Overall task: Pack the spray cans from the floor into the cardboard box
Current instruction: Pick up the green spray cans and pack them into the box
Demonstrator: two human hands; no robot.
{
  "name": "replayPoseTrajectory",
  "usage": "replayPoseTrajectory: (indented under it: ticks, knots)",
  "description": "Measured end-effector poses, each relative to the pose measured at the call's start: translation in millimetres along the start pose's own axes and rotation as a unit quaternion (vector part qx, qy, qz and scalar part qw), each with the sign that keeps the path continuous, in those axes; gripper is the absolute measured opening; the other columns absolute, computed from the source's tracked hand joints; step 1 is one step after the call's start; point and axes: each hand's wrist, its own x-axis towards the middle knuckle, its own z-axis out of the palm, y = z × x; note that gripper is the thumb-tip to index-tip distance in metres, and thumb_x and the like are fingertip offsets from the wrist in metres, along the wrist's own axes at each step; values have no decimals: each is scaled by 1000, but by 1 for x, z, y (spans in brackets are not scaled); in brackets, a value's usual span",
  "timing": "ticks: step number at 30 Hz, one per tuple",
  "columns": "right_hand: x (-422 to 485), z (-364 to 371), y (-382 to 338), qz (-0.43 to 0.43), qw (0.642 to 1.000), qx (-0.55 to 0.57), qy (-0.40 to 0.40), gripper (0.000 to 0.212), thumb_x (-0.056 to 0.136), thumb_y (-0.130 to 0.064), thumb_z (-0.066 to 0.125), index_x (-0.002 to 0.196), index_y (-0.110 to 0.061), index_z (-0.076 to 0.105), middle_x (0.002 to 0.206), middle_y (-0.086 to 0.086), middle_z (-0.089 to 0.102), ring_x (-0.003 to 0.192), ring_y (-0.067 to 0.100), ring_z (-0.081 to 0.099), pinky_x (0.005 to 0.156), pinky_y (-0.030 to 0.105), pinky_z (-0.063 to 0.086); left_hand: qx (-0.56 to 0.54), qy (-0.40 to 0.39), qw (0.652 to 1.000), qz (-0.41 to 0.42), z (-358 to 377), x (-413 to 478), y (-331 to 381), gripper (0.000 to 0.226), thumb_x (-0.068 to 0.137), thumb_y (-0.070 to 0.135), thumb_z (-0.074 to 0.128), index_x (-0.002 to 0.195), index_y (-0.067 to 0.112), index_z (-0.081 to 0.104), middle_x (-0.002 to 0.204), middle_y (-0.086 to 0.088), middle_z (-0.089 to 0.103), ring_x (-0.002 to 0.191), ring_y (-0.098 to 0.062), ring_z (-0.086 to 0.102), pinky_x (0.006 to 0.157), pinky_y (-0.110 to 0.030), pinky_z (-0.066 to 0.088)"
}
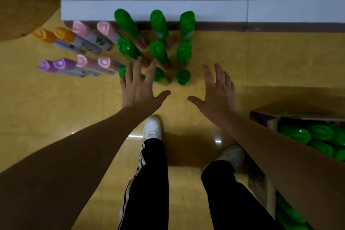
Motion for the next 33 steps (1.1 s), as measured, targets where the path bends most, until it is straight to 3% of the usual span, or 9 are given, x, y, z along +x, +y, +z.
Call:
replayPoseTrajectory:
  ticks: [10,15,21,26,33]
  knots:
    - [52,52,-34,-11,999,-28,-38,100,81,-61,72,157,-23,19,164,16,14,147,38,21,116,49,29,-55,-38,997,36,41,33,-27,111,72,56,83,160,24,23,167,-12,12,152,-43,12,114,-63,30]
    - [80,81,-40,-21,998,-33,-57,95,81,-58,74,155,-26,24,164,15,15,147,39,19,115,50,32,-43,-75,995,56,68,63,-29,110,73,50,85,159,30,19,165,-12,15,147,-43,20,109,-62,39]
    - [97,106,-36,-18,997,7,-75,80,83,-39,80,148,-24,36,157,13,29,137,36,37,102,44,45,2,-122,991,62,90,82,-23,87,79,39,84,152,28,37,161,-9,22,140,-42,30,95,-54,52]
    - [101,113,-33,-33,999,-2,-41,53,87,-20,74,132,-17,47,138,11,46,120,33,49,83,40,50,-3,-80,994,77,98,90,-29,50,83,11,75,131,15,60,139,-15,46,117,-40,50,83,-50,57]
    - [100,121,-28,-48,999,0,-4,47,85,-12,72,127,-15,50,127,13,51,108,32,52,73,36,49,-15,-52,996,76,106,90,-28,52,80,9,76,129,14,60,131,-17,47,113,-42,50,80,-50,55]
